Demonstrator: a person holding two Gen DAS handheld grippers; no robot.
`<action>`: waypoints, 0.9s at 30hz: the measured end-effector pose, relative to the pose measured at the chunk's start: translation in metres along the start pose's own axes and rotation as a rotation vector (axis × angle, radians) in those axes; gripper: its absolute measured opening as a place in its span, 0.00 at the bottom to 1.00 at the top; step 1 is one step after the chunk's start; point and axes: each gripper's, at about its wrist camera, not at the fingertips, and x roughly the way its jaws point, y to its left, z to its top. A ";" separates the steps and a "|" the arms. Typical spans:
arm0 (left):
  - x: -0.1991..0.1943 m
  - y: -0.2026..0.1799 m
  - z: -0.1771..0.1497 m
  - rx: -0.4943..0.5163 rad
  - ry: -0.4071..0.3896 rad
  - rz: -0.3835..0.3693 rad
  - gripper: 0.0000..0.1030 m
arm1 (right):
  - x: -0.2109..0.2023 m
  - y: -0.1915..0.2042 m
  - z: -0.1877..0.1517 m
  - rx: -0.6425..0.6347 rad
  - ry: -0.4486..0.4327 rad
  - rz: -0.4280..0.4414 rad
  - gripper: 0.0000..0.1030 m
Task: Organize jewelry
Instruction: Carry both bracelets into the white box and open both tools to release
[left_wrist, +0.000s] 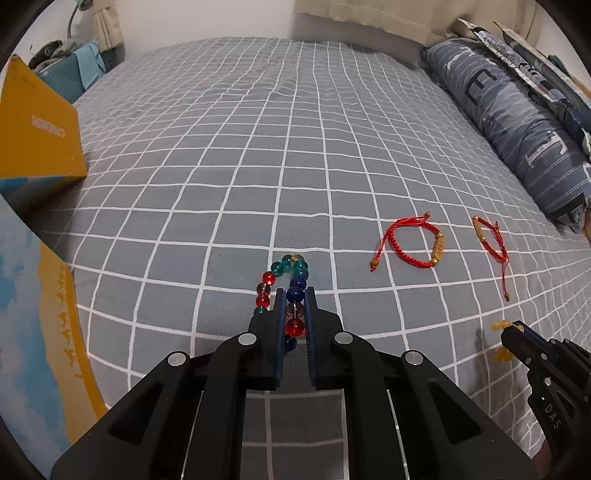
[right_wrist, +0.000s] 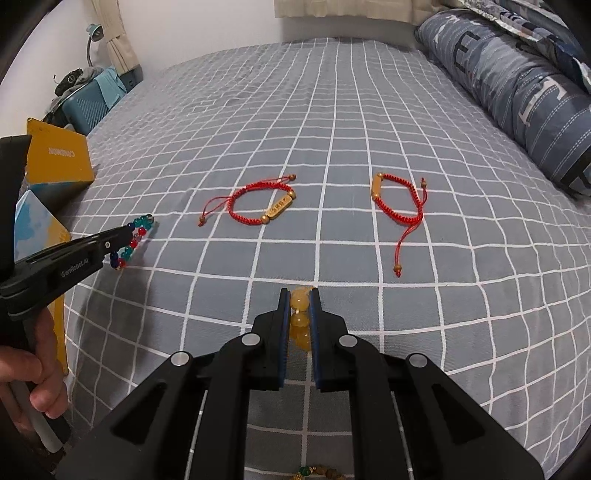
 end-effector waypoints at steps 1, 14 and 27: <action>-0.002 0.001 0.000 -0.002 0.000 -0.004 0.09 | -0.002 0.000 0.001 0.000 -0.003 0.002 0.09; -0.041 0.006 0.004 -0.009 -0.026 -0.017 0.09 | -0.027 0.015 0.012 -0.024 -0.053 0.017 0.09; -0.086 0.013 0.009 -0.005 -0.078 -0.007 0.09 | -0.058 0.039 0.029 -0.047 -0.094 0.065 0.09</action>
